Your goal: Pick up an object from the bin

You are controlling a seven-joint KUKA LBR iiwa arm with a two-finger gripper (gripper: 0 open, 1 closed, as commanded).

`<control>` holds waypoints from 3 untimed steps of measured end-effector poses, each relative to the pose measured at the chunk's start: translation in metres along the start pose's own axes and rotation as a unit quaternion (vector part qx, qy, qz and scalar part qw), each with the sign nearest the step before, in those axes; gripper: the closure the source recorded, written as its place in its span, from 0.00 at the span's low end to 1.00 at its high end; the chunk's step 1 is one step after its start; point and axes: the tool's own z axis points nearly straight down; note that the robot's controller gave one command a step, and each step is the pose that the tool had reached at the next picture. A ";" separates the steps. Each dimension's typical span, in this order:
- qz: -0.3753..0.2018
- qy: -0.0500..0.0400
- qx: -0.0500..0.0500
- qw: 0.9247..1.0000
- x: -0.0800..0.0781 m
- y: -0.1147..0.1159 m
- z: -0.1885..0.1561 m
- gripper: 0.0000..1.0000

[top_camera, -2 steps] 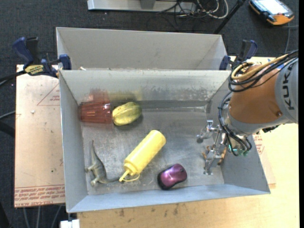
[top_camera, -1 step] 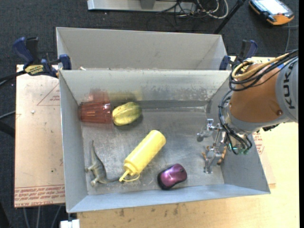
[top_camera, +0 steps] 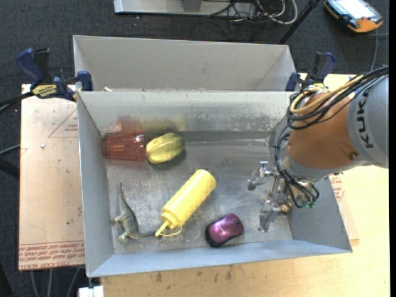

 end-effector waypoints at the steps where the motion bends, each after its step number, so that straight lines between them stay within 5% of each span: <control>1: -0.128 0.004 -0.005 0.992 0.017 0.027 0.026 0.00; 2: -0.193 0.004 -0.002 0.981 0.017 0.048 0.029 0.00; 3: -0.337 -0.012 0.002 0.941 0.027 0.076 0.042 1.00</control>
Offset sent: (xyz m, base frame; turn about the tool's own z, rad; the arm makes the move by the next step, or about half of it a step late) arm -0.0183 0.0726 -0.0317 -0.4125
